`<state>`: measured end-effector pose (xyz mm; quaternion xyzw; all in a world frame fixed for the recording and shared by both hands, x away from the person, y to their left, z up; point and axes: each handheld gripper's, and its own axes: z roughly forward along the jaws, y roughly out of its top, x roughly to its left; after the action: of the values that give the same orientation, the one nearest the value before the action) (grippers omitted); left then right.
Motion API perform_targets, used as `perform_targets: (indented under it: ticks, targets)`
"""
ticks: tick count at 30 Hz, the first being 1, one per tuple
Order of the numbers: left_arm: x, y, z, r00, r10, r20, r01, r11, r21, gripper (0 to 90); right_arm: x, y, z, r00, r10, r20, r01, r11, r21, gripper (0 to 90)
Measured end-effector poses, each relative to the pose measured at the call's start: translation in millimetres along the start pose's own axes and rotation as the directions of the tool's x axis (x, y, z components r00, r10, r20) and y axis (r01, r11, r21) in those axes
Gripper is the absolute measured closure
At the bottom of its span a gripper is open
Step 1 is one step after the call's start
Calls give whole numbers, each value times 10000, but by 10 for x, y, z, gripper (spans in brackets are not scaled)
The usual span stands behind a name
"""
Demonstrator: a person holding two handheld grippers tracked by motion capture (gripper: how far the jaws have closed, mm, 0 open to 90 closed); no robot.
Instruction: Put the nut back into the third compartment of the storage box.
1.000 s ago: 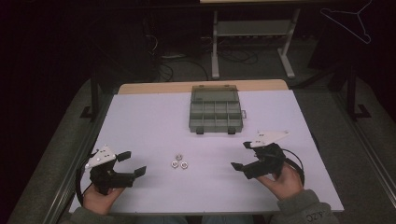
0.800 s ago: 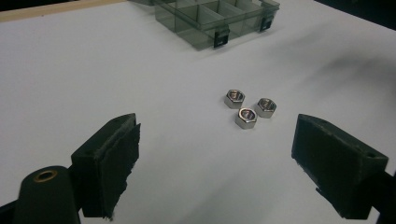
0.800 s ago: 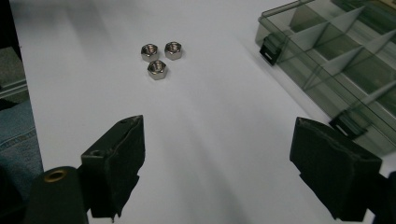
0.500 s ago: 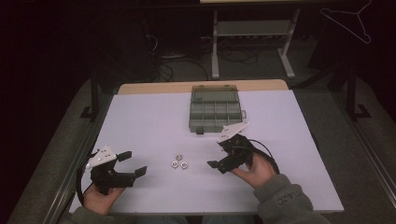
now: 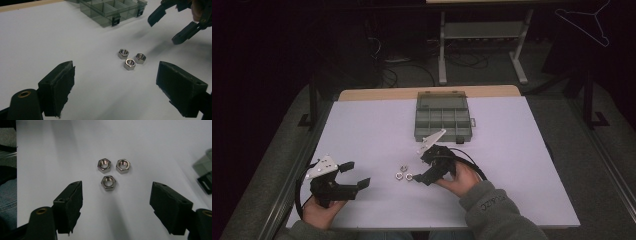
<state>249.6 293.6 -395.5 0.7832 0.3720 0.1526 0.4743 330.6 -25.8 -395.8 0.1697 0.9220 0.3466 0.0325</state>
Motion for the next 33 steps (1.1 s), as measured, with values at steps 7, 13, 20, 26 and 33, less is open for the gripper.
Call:
perform_targets:
  ticks: [7,13,20,26,33]
  targets:
    - [-2,2,-3,10000,-34,17,34,10000,-43,143,14,52,249,9998,9,-220,-3,9996,268,316]
    - [0,1,-9,10000,-50,23,50,10000,2,143,8,49,438,9994,7,-341,8,9990,456,382]
    - [-1,1,-14,10000,-65,34,65,10000,-20,144,13,37,543,9993,-138,-360,157,9984,544,459]
    - [2,0,-14,10000,-67,42,67,10000,-26,144,15,31,581,9992,-264,-298,281,9977,612,520]
    - [6,-1,-19,10000,-60,20,60,10000,-7,144,25,32,584,9980,-589,-211,601,9964,596,622]
